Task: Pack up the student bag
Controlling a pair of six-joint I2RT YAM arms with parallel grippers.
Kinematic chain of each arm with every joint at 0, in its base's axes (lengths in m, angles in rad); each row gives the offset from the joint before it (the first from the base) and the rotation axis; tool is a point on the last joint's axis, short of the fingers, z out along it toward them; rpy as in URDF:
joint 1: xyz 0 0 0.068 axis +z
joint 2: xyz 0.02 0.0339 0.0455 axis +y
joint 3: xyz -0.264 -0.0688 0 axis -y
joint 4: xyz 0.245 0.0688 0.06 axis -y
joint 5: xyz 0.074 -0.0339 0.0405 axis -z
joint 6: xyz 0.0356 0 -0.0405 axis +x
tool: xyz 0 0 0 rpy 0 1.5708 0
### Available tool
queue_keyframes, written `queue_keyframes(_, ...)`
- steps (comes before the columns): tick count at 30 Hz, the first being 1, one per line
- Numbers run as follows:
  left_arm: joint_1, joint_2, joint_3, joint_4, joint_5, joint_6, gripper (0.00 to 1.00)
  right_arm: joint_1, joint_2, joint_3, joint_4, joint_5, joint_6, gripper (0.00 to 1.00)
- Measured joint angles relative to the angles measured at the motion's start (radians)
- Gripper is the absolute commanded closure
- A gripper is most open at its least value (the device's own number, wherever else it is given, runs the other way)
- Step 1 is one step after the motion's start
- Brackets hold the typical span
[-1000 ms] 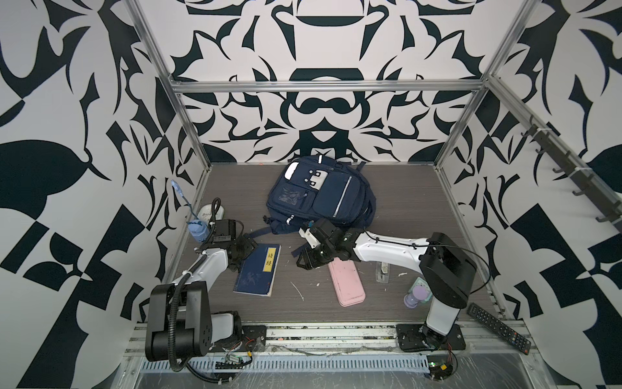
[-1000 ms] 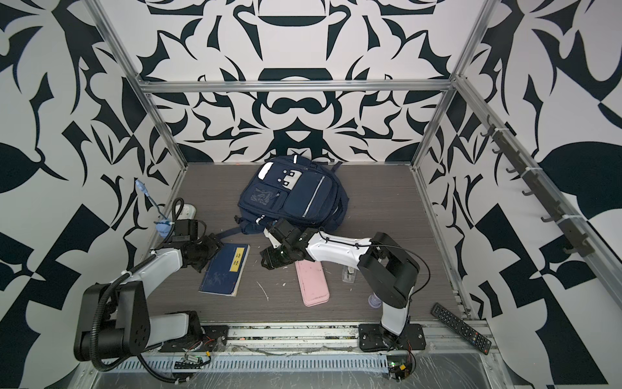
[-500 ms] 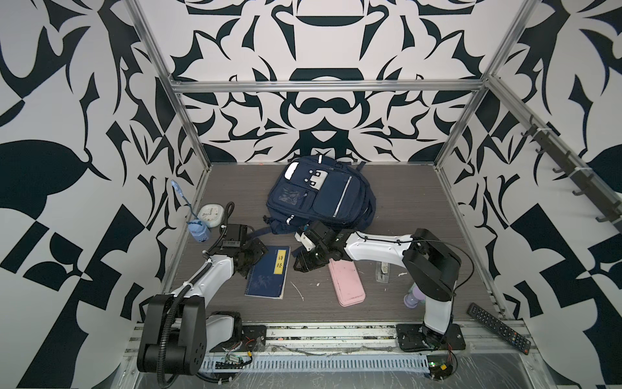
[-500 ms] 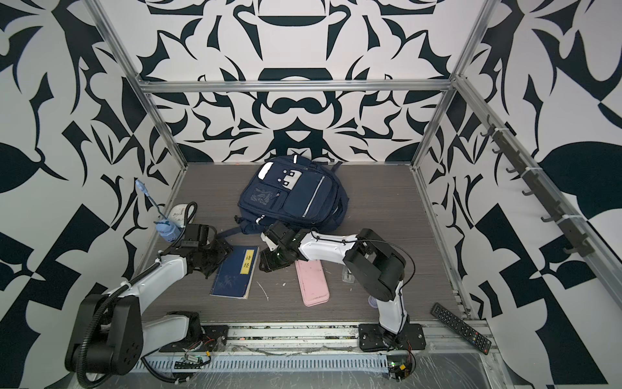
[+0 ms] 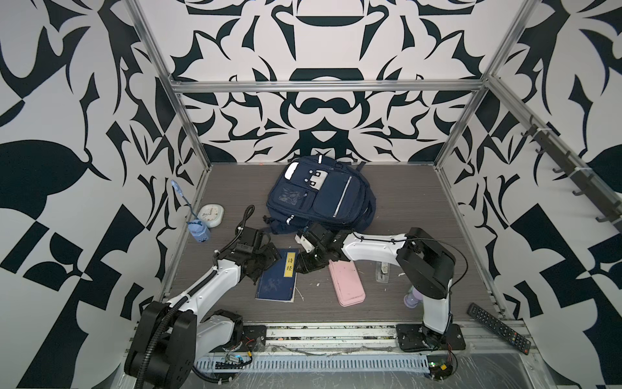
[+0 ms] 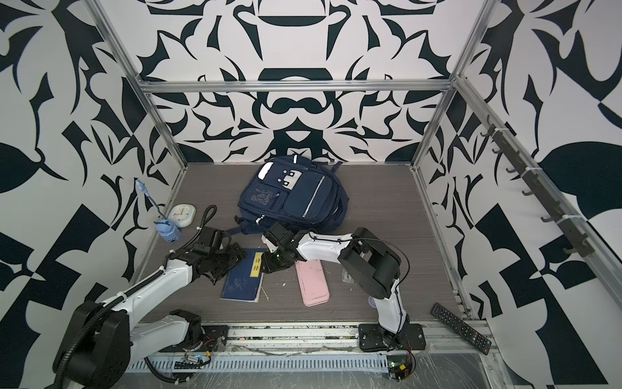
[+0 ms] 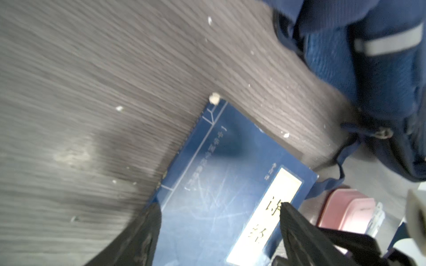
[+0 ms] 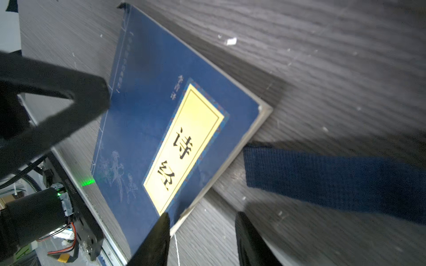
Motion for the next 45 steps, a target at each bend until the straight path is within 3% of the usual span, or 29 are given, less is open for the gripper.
queue_keyframes(6,-0.056,0.037,0.019,0.019,0.006,0.014,0.16,0.0,0.005,0.002,-0.009,0.01,0.0,0.53)
queue_keyframes(17,-0.061,0.027,0.043,-0.06,-0.045,0.096,0.16,0.0,0.04,0.038,-0.002,0.009,0.006,0.59)
queue_keyframes(24,0.029,0.031,0.061,-0.09,-0.076,0.157,0.16,0.0,0.067,0.06,-0.002,0.003,0.014,0.81)
queue_keyframes(30,0.054,0.077,0.056,-0.08,-0.063,0.174,0.16,-0.001,0.072,0.071,-0.015,0.0,0.015,0.89)
queue_keyframes(45,0.041,0.075,-0.002,0.081,-0.024,0.154,0.21,-0.035,0.137,0.203,-0.161,0.002,-0.056,0.9)
